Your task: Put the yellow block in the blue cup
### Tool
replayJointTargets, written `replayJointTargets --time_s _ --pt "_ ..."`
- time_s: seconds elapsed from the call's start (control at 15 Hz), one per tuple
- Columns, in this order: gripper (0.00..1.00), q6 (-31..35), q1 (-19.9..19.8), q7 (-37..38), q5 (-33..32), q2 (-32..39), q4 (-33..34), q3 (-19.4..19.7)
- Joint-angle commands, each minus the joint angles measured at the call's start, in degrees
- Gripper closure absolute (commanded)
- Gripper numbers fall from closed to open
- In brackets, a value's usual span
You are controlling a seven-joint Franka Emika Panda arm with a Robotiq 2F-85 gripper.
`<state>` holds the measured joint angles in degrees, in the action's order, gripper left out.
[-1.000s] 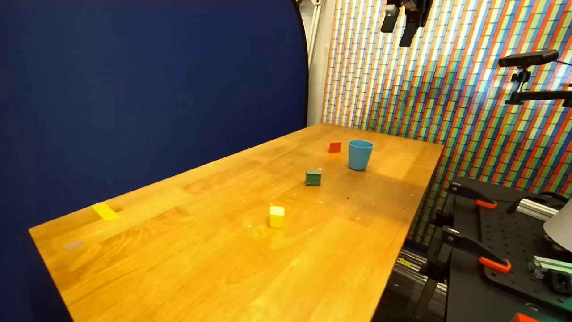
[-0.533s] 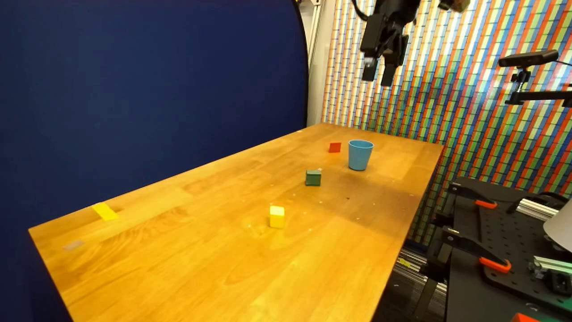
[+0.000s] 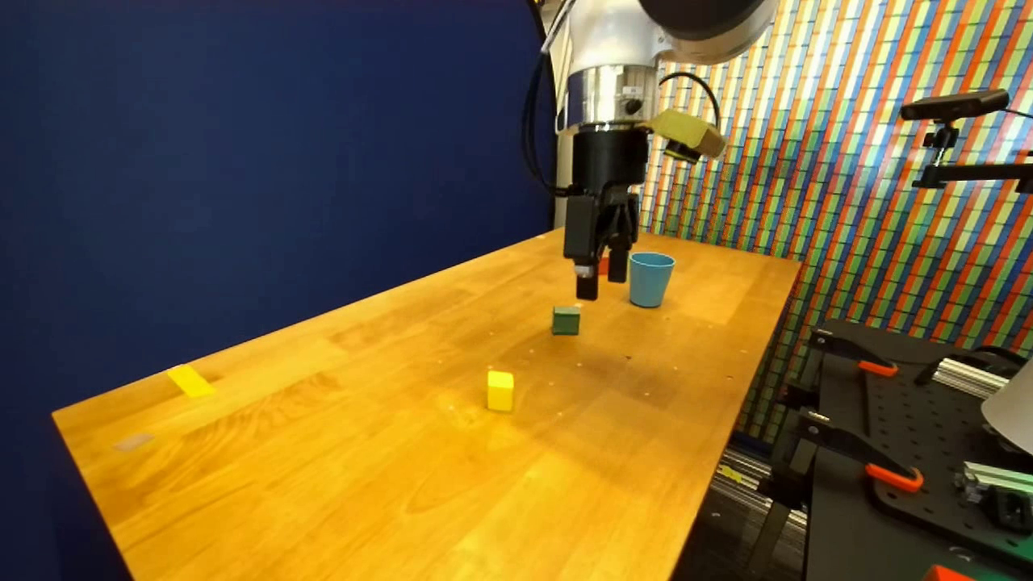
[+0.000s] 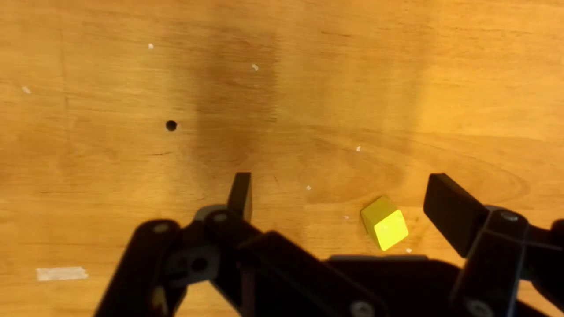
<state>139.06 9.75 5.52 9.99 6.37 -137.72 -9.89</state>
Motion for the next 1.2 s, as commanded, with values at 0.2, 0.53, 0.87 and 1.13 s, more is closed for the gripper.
replayJointTargets --time_s 0.2,0.53,0.87,1.13 --pt "0.00 -0.38 1.66 0.32 -4.39 15.94 14.09 0.11" --pt "0.00 -0.22 2.51 -0.29 -3.72 23.73 20.68 -0.24" --pt "0.00 -0.42 3.57 -0.38 -3.61 29.06 25.57 -0.45" --pt "0.00 -0.53 4.29 -0.33 -3.63 31.59 28.33 -0.69"
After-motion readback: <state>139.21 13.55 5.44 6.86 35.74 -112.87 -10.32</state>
